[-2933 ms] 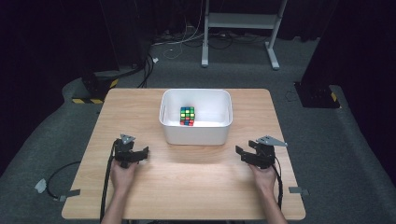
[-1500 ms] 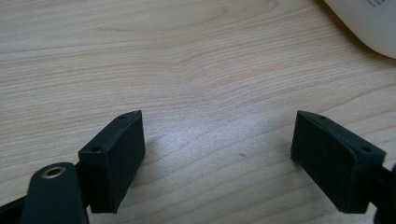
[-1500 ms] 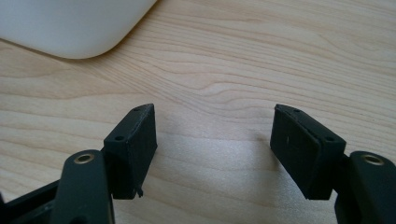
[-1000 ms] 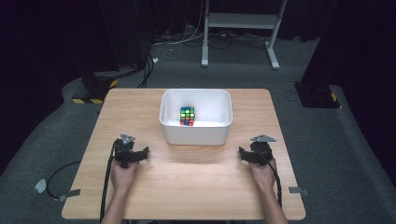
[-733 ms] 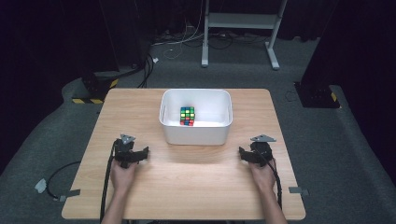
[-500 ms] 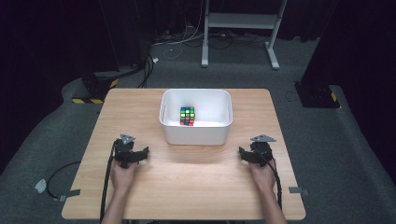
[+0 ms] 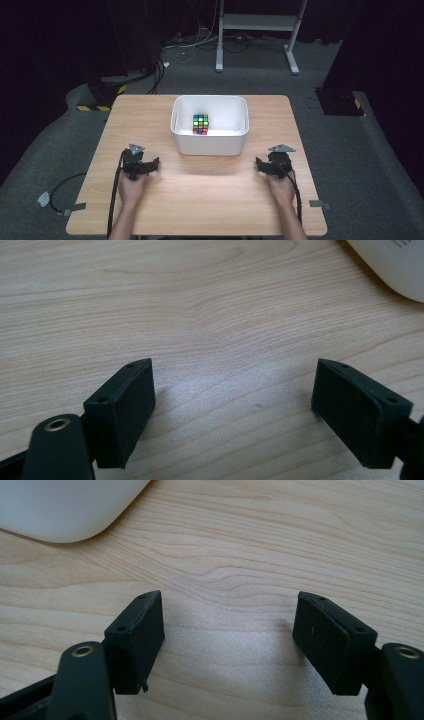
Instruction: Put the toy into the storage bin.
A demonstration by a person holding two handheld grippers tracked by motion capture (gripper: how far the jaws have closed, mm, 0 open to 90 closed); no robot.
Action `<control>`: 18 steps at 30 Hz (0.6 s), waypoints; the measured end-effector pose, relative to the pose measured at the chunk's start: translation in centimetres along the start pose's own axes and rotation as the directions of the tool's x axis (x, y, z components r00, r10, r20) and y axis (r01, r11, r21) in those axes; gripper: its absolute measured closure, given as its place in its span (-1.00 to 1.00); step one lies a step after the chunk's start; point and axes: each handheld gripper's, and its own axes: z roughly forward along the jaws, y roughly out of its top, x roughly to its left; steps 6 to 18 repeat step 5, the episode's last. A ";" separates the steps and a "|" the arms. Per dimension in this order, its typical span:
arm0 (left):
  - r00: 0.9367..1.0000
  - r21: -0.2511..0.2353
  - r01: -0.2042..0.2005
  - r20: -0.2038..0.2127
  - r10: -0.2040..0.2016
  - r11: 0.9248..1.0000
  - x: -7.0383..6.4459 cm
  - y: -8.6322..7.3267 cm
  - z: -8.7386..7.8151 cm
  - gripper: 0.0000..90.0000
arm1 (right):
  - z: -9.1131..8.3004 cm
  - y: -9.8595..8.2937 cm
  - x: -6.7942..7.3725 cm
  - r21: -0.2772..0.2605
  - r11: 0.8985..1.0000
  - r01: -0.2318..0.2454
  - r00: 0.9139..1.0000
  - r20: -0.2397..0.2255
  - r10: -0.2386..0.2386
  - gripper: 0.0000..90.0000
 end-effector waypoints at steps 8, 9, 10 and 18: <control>1.000 0.000 0.000 0.000 0.000 1.000 0.0 0.0 0.0 -0.60 | 0.0 0.0 0.0 0.000 1.000 0.000 1.000 0.000 0.000 -0.36; 1.000 0.000 0.000 0.000 0.000 1.000 0.0 0.0 0.0 -0.60 | 0.0 0.0 0.0 0.000 1.000 0.000 1.000 0.000 0.000 -0.36; 1.000 0.000 0.000 0.000 0.000 1.000 0.0 0.0 0.0 -0.60 | 0.0 0.0 0.0 0.000 1.000 0.000 1.000 0.000 0.000 -0.36; 1.000 0.000 0.000 0.000 0.000 1.000 0.0 0.0 0.0 -0.60 | 0.0 0.0 0.0 0.000 1.000 0.000 1.000 0.000 0.000 -0.36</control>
